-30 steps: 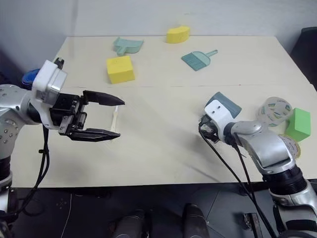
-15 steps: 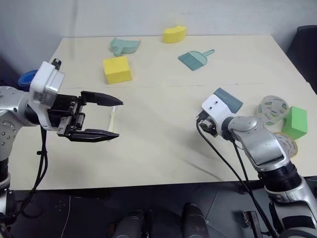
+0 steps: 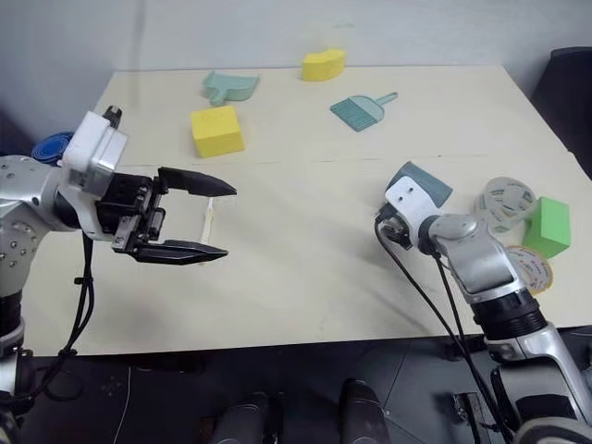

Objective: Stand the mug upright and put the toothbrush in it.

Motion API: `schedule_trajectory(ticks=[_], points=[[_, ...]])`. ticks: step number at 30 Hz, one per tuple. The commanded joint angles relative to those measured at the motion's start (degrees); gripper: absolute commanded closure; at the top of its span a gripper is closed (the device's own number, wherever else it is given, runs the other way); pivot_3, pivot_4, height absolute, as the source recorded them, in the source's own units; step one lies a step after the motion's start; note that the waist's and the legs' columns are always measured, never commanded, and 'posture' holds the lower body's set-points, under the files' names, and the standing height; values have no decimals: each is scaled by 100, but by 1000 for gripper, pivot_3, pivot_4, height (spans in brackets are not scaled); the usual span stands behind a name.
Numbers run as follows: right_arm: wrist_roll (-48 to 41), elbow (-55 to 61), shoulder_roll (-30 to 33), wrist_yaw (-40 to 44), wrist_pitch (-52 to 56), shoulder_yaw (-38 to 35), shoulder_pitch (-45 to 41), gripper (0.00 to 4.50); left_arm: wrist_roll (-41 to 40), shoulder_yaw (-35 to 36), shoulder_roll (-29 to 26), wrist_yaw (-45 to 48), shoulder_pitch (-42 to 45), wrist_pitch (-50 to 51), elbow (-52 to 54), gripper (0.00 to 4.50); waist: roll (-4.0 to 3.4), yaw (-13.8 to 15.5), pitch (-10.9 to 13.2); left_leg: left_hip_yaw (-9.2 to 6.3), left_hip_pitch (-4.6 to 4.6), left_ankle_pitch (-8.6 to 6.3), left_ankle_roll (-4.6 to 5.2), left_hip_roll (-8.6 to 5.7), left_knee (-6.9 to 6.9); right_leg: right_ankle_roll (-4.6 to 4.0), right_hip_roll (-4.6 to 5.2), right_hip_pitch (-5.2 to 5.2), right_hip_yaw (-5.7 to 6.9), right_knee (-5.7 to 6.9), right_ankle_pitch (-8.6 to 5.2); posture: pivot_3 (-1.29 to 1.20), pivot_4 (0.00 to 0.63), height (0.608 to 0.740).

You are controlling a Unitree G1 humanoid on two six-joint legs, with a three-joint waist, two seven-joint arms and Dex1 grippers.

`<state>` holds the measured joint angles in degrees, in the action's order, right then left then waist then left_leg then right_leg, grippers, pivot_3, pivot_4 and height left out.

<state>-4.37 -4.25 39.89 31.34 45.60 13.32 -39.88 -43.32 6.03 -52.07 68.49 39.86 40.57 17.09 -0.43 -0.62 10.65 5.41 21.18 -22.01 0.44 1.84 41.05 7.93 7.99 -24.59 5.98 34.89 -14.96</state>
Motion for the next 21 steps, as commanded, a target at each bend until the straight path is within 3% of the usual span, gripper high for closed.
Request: schedule_trajectory(ticks=[1, 7, 8, 12, 18, 21], points=[[151, -595, -154, 212, -285, 77, -185, 2210, 11, 40, -13, 43, 147, -111, -20, 0, 2, -32, -1, 0, -1, 0, 0, 0, 0, 0, 0, 1, 0, 0, 0, 0, 150, 740], [254, -1005, -218, 654, -526, 97, -426, 4355, -4, 77, -51, 54, 124, -107, -8, 0, 2, -80, -1, -5, 1, 0, 0, 0, 0, 0, 1, 2, 1, 1, 0, 0, 150, 740], [267, -1025, -220, 703, -535, 79, -437, 4487, -7, 89, -57, 51, 112, -104, -1, 0, 3, -85, -1, -6, 1, 0, 0, 0, 0, 0, 1, 2, 2, 2, 0, 0, 150, 740], [4, -786, -431, 905, -510, -171, -378, 4487, -30, 211, -80, -67, 26, -47, 22, 0, 3, -94, -2, -8, 0, 0, 0, 0, -1, 0, 1, 2, 4, 2, 0, 0, 150, 740], [-1869, 766, -2099, 626, -396, -1759, 124, 4487, -283, 1049, -134, -834, -520, 392, 148, 0, 5, -209, -3, -9, -4, 2, -7, 14, -13, 0, -12, -8, 3, 9, 0, 0, 150, 740], [-2275, 1219, -2903, 488, -764, -1812, 539, 4487, -537, 1619, -313, -1065, -1007, 727, 417, 0, 3, -230, -2, -13, 0, 3, -11, 18, -21, -1, -14, -18, 4, 16, -1, 0, 150, 740]])
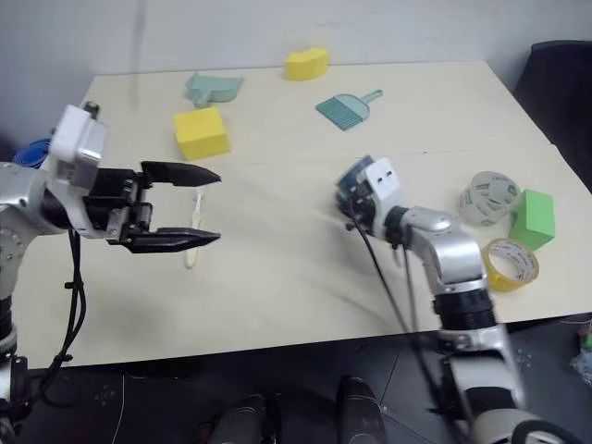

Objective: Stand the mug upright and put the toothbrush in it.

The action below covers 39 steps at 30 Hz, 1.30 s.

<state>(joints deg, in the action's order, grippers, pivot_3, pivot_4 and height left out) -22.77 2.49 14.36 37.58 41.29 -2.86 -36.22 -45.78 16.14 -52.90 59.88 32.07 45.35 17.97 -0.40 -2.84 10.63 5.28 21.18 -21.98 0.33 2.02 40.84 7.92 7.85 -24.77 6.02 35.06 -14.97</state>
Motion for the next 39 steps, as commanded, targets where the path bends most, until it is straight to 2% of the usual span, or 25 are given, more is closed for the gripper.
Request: schedule_trajectory(ticks=[1, 4, 8, 13, 15, 16, 17, 19, 21, 28, 31, 36, 39], points=[[-454, 597, -516, -177, -450, -132, 265, 4487, -380, 730, -286, -246, -325, 331, 401, 0, 3, -16, 0, -1, -1, -1, -1, -1, 0, 0, 1, 1, 0, 1, 0, 0, 150, 740], [-359, 335, -1209, -182, -1199, 237, 515, 4487, -631, 951, -609, -276, -365, 583, 538, 0, 10, 53, -1, -10, 3, -2, -2, -11, 10, 0, 8, 12, 3, -4, 0, 0, 150, 740], [-148, -401, -1719, 111, -2340, 527, 662, 4487, -729, 857, -997, -205, -127, 671, 476, 0, 8, 71, -1, -7, -7, -2, -4, -11, 10, 0, 6, 18, -1, -5, 0, 0, 150, 740], [-33, -1447, -1874, 375, -3121, 526, 650, 4487, -811, 683, -1246, -89, 38, 738, 494, 0, 8, 61, -1, -5, -9, -3, -4, -11, 7, 0, 4, 18, -1, -3, 0, 0, 150, 740], [-35, -1614, -1814, 393, -3196, 486, 713, 3898, -857, 611, -1279, -60, 79, 745, 511, 0, 7, 40, 0, -4, -13, -3, -5, -12, 2, 0, 3, 17, -1, -4, 0, 0, 150, 740], [-55, -1591, -1764, 446, -3195, 492, 801, 3764, -863, 578, -1280, -47, 97, 734, 499, 0, 7, 20, -1, -4, -13, -3, -5, -11, 2, -1, 3, 17, -1, -4, 0, 0, 150, 740], [-40, -1533, -1701, 496, -3217, 523, 907, 3343, -851, 533, -1273, -39, 119, 716, 479, 0, 7, 5, -1, -6, -15, -3, -5, -10, 2, -1, 2, 18, 0, 0, -1, 0, 150, 740], [-44, -1319, -1578, 581, -3203, 594, 1140, 2794, -787, 433, -1252, -13, 146, 658, 419, 0, 7, -11, -1, -7, -14, -3, -5, -10, 1, -1, 2, 18, 0, -1, -1, 0, 150, 740], [-76, -918, -1410, 617, -3058, 660, 1417, 2305, -693, 323, -1206, 15, 124, 596, 353, 0, 7, -20, 0, -6, -13, -3, -6, -11, 1, -1, 3, 18, 0, -3, -1, 0, 150, 740], [-117, 514, -732, 217, -2279, 665, 2077, 14, -568, 247, -888, -352, -178, 616, 185, 0, 4, -22, 1, -2, -15, -3, -7, -9, 1, -1, 2, 15, -5, -1, -1, 0, 150, 740], [-139, 1001, -434, 49, -1922, 611, 2251, 14, -494, 136, -638, -690, -270, 620, 373, 0, 7, 23, 0, -5, -9, -4, -7, -9, 4, -2, 3, 16, -4, -4, -1, 0, 150, 740], [-389, 2627, 715, -347, -558, 76, 2652, 14, 33, -93, -187, -2411, -296, 1339, 397, 0, 7, 162, 0, -4, -7, -4, -6, -12, 10, -2, 7, 16, -8, -4, -1, 0, 150, 740], [-1764, 3831, 1924, -129, 588, -1148, 2703, 14, 718, -217, 557, -4267, 107, 2516, 227, 0, 6, 279, 2, 0, -6, -5, 0, -20, 16, -2, 14, 18, -13, -6, -1, 0, 150, 740]])
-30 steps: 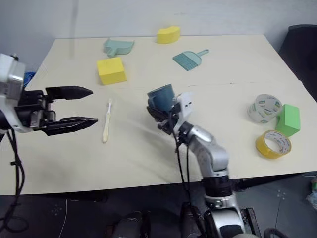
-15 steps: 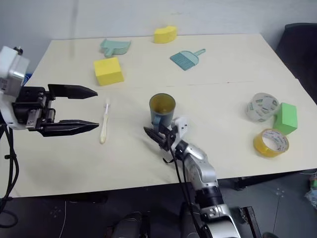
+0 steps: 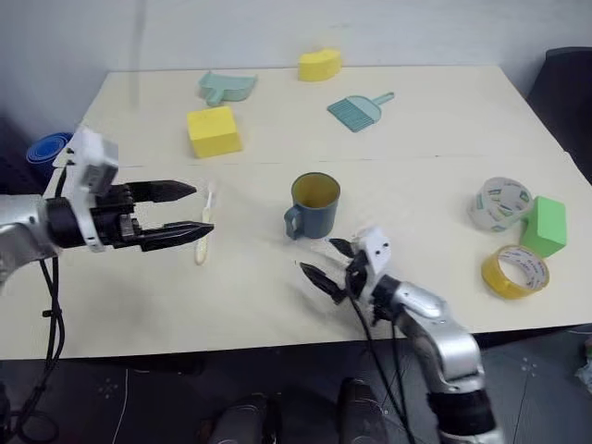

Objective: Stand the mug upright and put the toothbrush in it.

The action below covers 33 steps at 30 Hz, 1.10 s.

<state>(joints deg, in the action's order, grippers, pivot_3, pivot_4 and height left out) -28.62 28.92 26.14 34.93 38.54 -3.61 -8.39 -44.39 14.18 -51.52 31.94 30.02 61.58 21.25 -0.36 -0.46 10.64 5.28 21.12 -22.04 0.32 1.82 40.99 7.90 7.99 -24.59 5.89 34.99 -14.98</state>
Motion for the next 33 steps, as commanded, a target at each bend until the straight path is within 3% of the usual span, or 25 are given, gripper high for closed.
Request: schedule_trajectory(ticks=[1, 5, 11, 23, 26, 33], points=[[-1606, 1360, 1028, 158, 1133, -1367, -99, 14, 746, -36, 622, -1827, 427, 1155, -119, 0, 4, 69, -1, 0, 2, 0, 2, -1, 4, 0, 0, 1, -1, 0, 1, 0, 150, 740], [-2686, 1537, 2244, 139, 1758, -2234, -653, 14, 1143, -149, 1767, -2681, 1091, 1839, -622, 0, 40, 173, -12, -1, -2, 0, 5, 1, 6, 0, -2, 7, 1, 1, 1, 0, 150, 740], [-3818, 1202, 3124, 190, 1913, -2547, -1430, 14, 1824, -345, 2768, -3249, 1822, 1879, -1923, 0, 55, 195, -16, 4, 1, 1, 6, -1, 4, 0, -2, 5, 3, -7, 2, 0, 150, 740], [-4092, 1069, 3384, -359, 1718, -2148, -2099, 14, 2508, -298, 3361, -3233, 2538, 1295, -4053, 0, 66, 218, -16, 6, 2, 2, 7, -1, 9, 1, 0, 7, 8, -5, 2, 0, 150, 740], [-4144, 1091, 3364, -431, 1718, -2100, -2125, 0, 2555, -343, 3403, -3093, 2626, 1156, -4244, 631, 72, 233, -21, 4, -1, 2, 8, -2, 14, 1, 2, 13, 9, -5, 2, 0, 150, 740], [-4001, 1067, 3390, -472, 1623, -2025, -2040, 0, 2632, 4, 3522, -3246, 2786, 1450, -4334, 2863, 72, 243, -21, 3, 2, 2, 8, -3, 14, 2, 3, 13, 10, -6, 3, 0, 150, 740]])
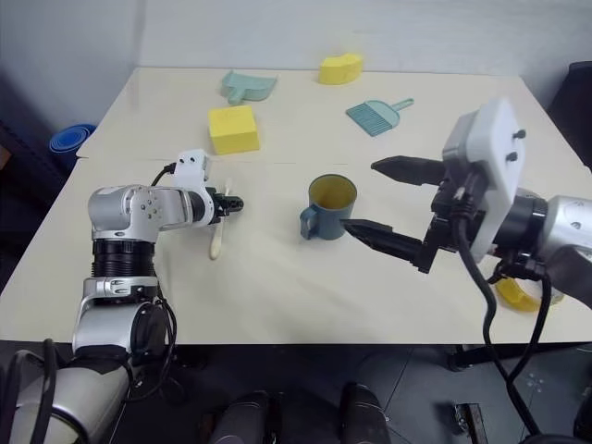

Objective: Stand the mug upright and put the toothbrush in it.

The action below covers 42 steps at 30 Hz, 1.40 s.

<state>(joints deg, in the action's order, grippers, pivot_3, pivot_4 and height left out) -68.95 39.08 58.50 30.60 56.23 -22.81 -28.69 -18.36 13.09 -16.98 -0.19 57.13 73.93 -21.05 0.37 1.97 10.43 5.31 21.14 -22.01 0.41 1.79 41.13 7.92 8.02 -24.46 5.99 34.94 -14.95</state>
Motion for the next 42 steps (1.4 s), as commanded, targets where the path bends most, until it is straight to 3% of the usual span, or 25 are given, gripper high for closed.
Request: schedule_trajectory(ticks=[1, 4, 5, 9, 13, 17, 21, 30, 37, 42], points=[[45, 46, 151, -34, -157, -102, -1, 0, 56, 91, 48, -22, 99, 228, -82, 3159, 0, -1, 0, 0, 0, 0, 0, 0, 0, 0, 0, 0, 0, 0, 0, 0, 150, 740], [104, 26, 124, -31, -181, -106, 40, 0, 115, 4, -7, 55, 140, 319, -53, 4147, 0, -10, 0, 0, 0, 0, 0, 0, -1, 0, 0, -1, 0, 0, 0, 0, 150, 740], [147, 13, 111, -19, -188, -121, 100, 0, 134, -46, -41, 93, 146, 346, -54, 4202, 0, -12, 0, 0, 0, 0, 0, 0, -1, 0, 0, -1, 0, 0, 0, 0, 150, 740], [92, -115, 96, -13, -62, -387, 579, 0, 277, -315, -296, 281, 162, 245, -105, 4203, 2, -29, -1, 0, 0, 0, 0, 0, -2, 0, 0, -1, 2, 0, 0, 0, 150, 740], [405, -86, 58, -122, -129, -797, 1274, 0, 272, -40, -386, 459, 344, -977, -180, 4203, 3, -39, -1, 1, 2, 0, 0, 1, -5, 0, -1, -4, 2, -1, 0, 0, 150, 740], [371, -6, -150, -403, -113, -1222, 1888, 0, -651, 627, 78, 1460, 771, -2249, -40, 4203, 15, 23, 6, -2, 13, 0, 0, 2, 0, 0, 0, -7, 5, -5, 0, 0, 150, 740], [371, 118, -270, -644, -149, -1416, 2258, 0, -1120, 767, 398, 2298, 1143, -3138, -220, 4203, 16, 58, 5, 4, 13, 0, 1, 0, 0, 3, 0, -5, 7, -17, 2, 0, 150, 740], [376, 339, -448, -988, -248, -1932, 2902, 0, -904, -175, 1128, 3642, 1444, -4486, -842, 4203, 17, 86, 5, 11, 12, 3, 8, -2, -5, 3, -1, 1, 6, -34, 2, 0, 150, 740], [219, 534, -562, -1299, -316, -2148, 3185, 0, -461, -772, 1710, 3838, 1110, -5498, -1162, 4203, 17, 99, 5, 12, 12, 3, 13, -4, -6, 2, -1, 4, 5, -44, 2, 0, 150, 740], [153, 534, -478, -1411, -369, -2253, 3291, 0, -160, -1085, 1805, 3880, 772, -5919, -1188, 4203, 17, 97, 5, 15, 14, 4, 17, -4, -7, 1, -1, 3, 2, -51, 3, 0, 150, 740]])
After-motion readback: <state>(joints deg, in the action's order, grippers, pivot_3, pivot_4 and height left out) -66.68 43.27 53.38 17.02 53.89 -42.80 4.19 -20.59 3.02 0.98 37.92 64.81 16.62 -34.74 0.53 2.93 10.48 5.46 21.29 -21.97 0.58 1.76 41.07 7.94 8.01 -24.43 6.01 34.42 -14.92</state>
